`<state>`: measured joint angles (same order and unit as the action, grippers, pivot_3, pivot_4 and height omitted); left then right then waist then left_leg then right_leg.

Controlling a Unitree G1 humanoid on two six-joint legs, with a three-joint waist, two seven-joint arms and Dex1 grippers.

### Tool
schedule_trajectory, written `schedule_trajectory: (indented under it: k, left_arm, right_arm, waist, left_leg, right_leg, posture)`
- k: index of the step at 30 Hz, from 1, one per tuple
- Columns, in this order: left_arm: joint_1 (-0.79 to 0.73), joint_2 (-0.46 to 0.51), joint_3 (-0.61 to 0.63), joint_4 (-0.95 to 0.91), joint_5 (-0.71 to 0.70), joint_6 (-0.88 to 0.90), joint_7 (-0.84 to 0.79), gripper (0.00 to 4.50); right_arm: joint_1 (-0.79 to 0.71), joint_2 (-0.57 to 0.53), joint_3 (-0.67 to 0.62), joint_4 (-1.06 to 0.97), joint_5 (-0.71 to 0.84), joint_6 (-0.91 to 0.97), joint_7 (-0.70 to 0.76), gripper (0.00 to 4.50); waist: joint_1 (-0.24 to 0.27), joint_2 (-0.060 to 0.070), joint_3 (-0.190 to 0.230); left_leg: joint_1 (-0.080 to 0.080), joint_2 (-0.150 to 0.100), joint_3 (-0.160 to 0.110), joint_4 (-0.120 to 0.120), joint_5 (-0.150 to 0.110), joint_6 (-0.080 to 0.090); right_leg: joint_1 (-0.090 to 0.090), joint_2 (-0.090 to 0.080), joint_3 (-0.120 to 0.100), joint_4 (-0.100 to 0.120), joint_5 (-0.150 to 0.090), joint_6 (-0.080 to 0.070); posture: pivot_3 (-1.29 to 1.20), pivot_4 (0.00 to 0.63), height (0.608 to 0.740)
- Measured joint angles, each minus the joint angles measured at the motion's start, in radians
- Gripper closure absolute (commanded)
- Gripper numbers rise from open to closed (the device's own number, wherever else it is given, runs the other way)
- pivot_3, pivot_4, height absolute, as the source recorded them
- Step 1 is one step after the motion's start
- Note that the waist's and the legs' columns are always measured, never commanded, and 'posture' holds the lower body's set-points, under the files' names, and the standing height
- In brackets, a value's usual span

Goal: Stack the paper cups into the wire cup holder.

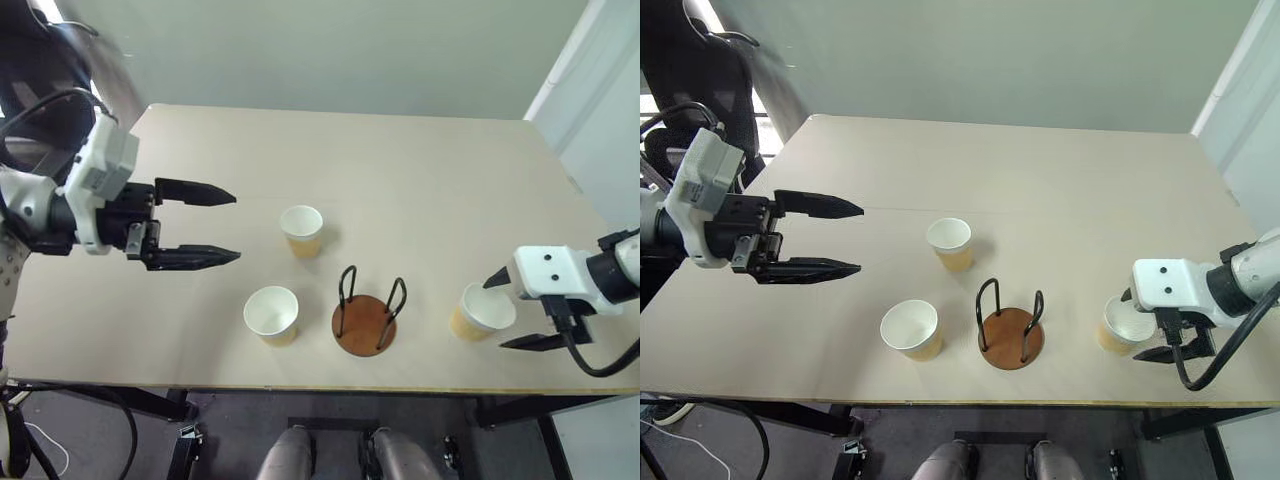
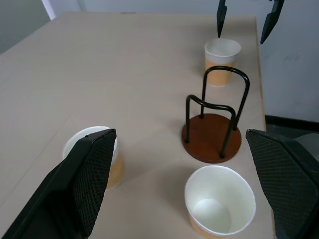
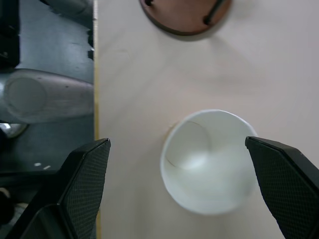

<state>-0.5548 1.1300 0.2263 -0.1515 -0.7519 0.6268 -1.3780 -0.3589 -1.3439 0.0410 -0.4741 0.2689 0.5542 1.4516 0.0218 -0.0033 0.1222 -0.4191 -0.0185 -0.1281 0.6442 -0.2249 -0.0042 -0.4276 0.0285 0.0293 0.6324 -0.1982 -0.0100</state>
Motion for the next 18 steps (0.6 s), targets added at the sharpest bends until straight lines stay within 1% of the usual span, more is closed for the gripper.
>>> schedule_trajectory:
  k: [4,6,13,14,16,18]
  left_arm:
    - [0.083,-0.013,0.019,-0.103,-0.048,0.029,0.013,0.00]
    - [0.108,-0.019,0.033,-0.126,-0.052,0.032,0.026,0.00]
    - [0.139,-0.050,0.041,-0.171,-0.054,0.029,0.068,0.00]
    - [0.139,-0.052,0.042,-0.172,-0.053,0.026,0.073,0.00]
    - [0.139,-0.053,0.043,-0.174,-0.054,0.022,0.076,0.00]
    - [0.140,-0.054,0.045,-0.180,-0.054,0.013,0.076,0.00]
  right_arm:
    - [0.012,0.016,0.042,0.002,-0.013,-0.003,-0.016,0.02]
    - [0.015,0.019,0.062,0.013,-0.029,-0.007,-0.025,0.02]
    - [0.012,0.054,0.126,0.071,-0.089,-0.039,-0.049,0.02]
    - [0.010,0.063,0.137,0.081,-0.101,-0.044,-0.051,0.38]
    - [0.004,0.084,0.155,0.098,-0.118,-0.052,-0.055,0.88]
    - [-0.005,0.096,0.173,0.117,-0.131,-0.060,-0.056,1.69]
  waist:
    - [-0.001,0.001,0.000]
    - [-0.001,0.001,0.000]
    - [0.000,0.001,0.000]
    - [0.000,0.001,0.000]
    - [-0.001,0.001,0.000]
    - [-0.001,0.001,0.000]
  left_leg:
    - [0.000,0.000,0.001,0.003,-0.002,0.003]
    - [0.000,0.000,0.001,0.004,-0.003,0.003]
    - [0.002,0.000,0.001,0.005,-0.002,0.003]
    - [0.002,0.000,0.001,0.005,-0.002,0.003]
    - [0.002,0.000,0.001,0.005,-0.001,0.003]
    - [0.002,0.000,0.001,0.005,-0.001,0.004]
  right_leg:
    - [0.003,0.000,0.000,-0.003,0.002,0.003]
    - [0.003,0.000,0.000,-0.004,0.003,0.003]
    - [0.004,0.000,0.000,-0.003,0.005,0.001]
    - [0.004,0.000,0.000,-0.003,0.006,0.001]
    - [0.004,0.000,0.000,-0.003,0.006,0.000]
    - [0.004,0.000,0.000,-0.003,0.007,0.000]
  posture:
    - [0.00,0.150,0.740]
    - [0.00,0.150,0.740]
    - [0.00,0.150,0.740]
    - [0.00,0.150,0.740]
    - [0.00,0.150,0.740]
    - [0.00,0.150,0.740]
